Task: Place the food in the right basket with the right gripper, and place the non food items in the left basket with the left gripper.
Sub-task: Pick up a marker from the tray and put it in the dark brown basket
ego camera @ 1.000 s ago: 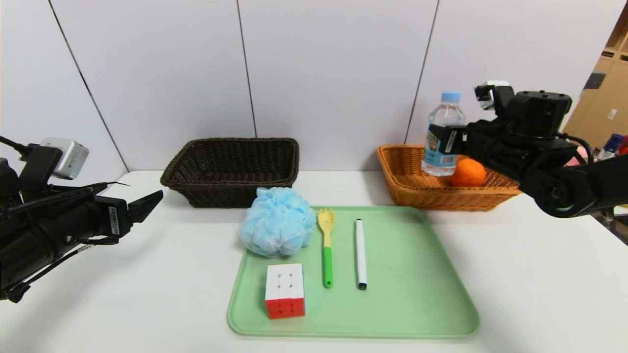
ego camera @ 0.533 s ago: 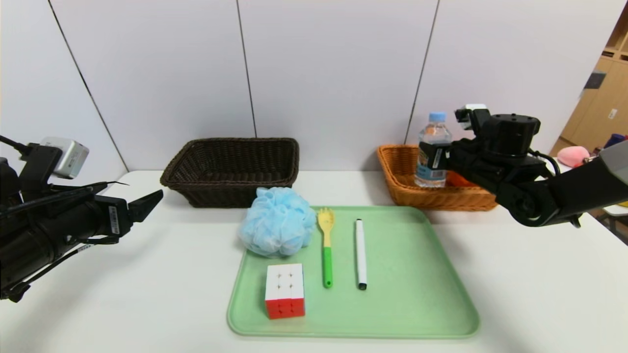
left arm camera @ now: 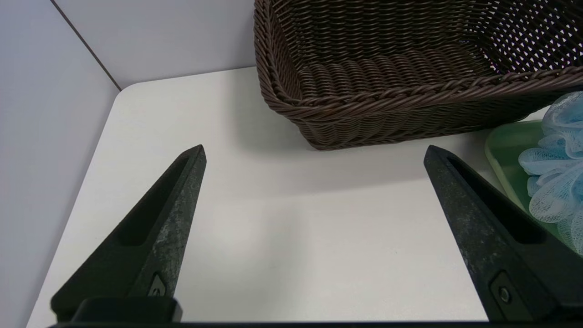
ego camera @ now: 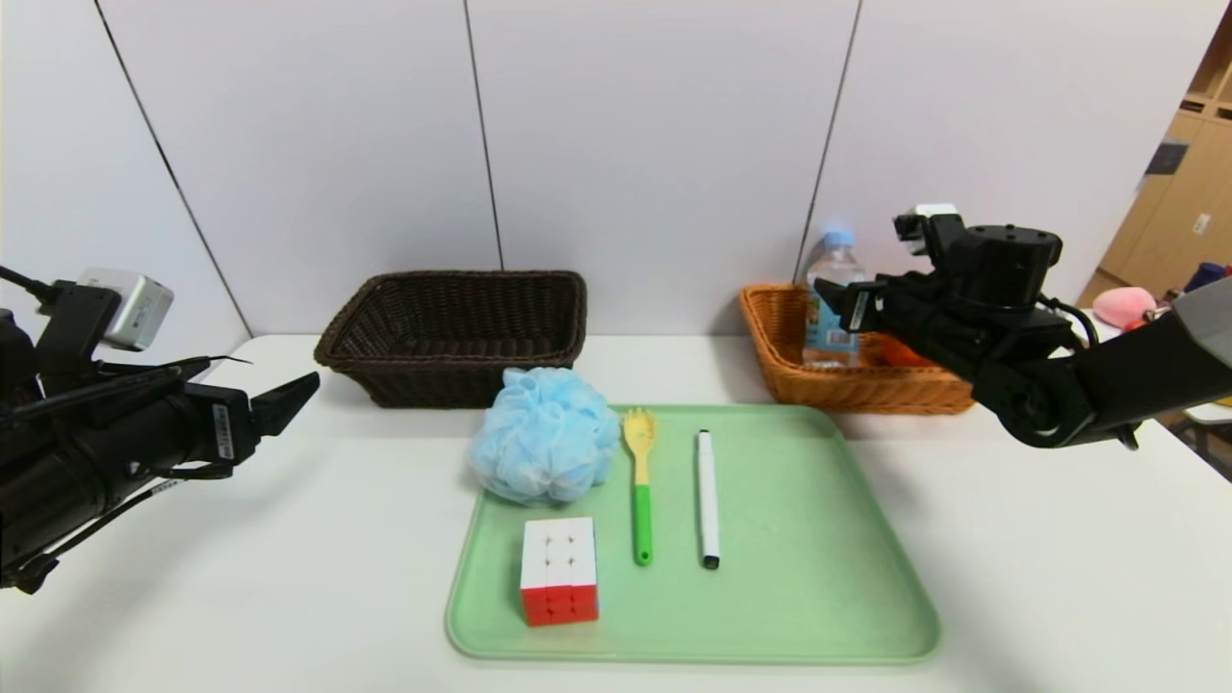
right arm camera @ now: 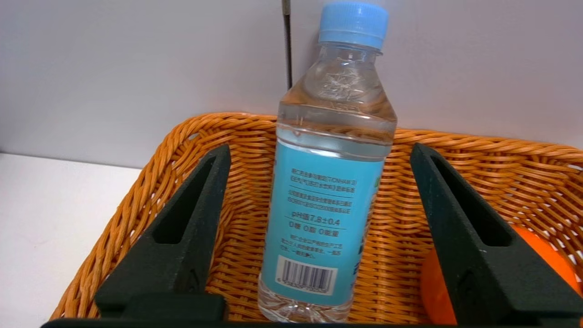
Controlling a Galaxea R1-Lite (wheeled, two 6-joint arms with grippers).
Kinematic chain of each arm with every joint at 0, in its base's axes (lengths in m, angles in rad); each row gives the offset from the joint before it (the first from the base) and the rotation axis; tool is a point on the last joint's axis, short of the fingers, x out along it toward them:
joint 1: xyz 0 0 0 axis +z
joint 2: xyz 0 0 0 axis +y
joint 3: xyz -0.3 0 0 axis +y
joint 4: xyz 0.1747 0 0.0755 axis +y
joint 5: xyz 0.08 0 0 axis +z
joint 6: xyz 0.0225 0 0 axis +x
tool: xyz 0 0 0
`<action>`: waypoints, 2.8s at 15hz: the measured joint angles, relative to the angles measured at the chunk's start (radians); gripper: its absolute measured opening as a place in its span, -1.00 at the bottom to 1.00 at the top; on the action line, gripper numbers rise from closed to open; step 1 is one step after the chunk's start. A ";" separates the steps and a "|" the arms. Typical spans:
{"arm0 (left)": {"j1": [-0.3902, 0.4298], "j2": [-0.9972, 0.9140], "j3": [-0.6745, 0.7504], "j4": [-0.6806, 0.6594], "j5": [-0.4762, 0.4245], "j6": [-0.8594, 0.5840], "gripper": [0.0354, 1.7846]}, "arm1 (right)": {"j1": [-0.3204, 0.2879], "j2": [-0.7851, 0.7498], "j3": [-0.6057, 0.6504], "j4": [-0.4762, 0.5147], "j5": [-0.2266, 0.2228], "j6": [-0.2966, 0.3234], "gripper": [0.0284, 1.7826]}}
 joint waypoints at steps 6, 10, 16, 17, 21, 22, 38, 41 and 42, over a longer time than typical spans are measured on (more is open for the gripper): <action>0.000 -0.011 0.001 0.000 0.000 -0.001 0.89 | 0.007 -0.158 0.014 0.073 -0.027 -0.073 0.74; 0.000 -0.019 0.004 0.001 0.000 0.000 0.89 | 0.139 -0.369 0.019 0.341 -0.027 -0.042 0.81; 0.001 -0.033 0.019 0.001 0.002 0.002 0.89 | 0.368 -0.491 -0.051 0.762 -0.106 0.097 0.87; 0.000 -0.035 0.022 0.002 0.003 0.002 0.89 | 0.388 -0.485 -0.071 0.833 -0.114 0.132 0.87; 0.000 -0.041 0.025 0.002 0.002 0.009 0.89 | 0.471 -0.397 -0.143 1.070 -0.121 0.263 0.89; 0.000 -0.041 0.028 0.001 0.002 0.008 0.89 | 0.483 -0.370 -0.148 1.078 -0.121 0.267 0.90; -0.001 -0.038 0.029 0.000 0.003 -0.005 0.89 | 0.525 -0.077 -0.140 1.011 -0.243 0.284 0.90; -0.001 -0.038 0.030 0.000 0.003 -0.006 0.89 | 0.528 -0.032 -0.137 0.967 -0.259 0.285 0.90; -0.001 -0.038 0.031 0.000 0.003 -0.007 0.89 | 0.530 -0.022 -0.138 0.963 -0.264 0.286 0.90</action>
